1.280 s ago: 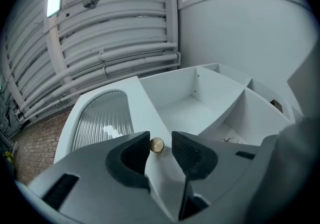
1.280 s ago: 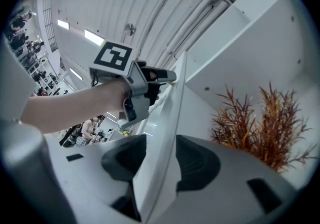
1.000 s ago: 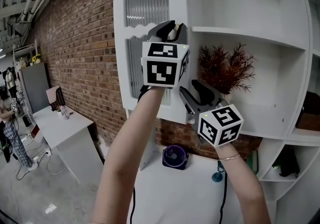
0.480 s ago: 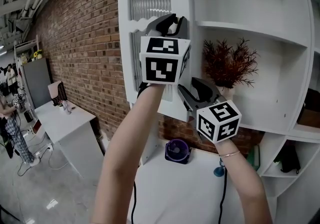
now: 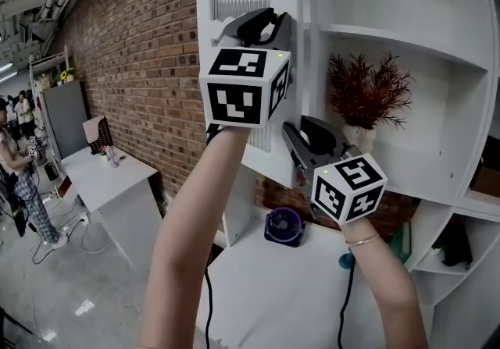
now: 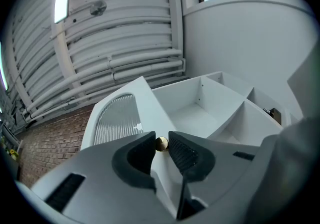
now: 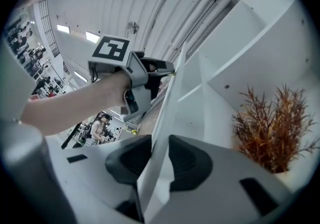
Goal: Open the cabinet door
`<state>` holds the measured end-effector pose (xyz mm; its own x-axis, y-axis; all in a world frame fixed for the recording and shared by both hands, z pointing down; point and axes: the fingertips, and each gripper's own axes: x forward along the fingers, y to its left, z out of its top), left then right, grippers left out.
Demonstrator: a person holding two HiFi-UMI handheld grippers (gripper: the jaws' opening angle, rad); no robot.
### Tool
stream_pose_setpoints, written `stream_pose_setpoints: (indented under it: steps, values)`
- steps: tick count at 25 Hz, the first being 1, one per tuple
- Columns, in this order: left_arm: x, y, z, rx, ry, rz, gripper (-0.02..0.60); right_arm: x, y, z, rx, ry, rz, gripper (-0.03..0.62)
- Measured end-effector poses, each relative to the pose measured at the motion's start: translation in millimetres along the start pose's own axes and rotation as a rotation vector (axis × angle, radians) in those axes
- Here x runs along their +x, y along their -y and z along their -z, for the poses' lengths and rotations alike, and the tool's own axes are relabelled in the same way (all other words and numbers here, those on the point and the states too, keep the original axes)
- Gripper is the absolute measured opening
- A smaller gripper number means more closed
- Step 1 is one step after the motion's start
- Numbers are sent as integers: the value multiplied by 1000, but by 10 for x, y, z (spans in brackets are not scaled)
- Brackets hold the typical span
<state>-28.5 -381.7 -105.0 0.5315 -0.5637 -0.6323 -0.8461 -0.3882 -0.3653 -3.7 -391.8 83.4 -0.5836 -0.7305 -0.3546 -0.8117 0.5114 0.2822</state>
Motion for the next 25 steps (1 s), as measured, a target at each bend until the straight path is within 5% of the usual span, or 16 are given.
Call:
stream_pose_setpoints:
  steps: [25]
  values:
    - [-598,-378,-371,50,11,-99,91,-22,-797,-276,44,88,-173,114]
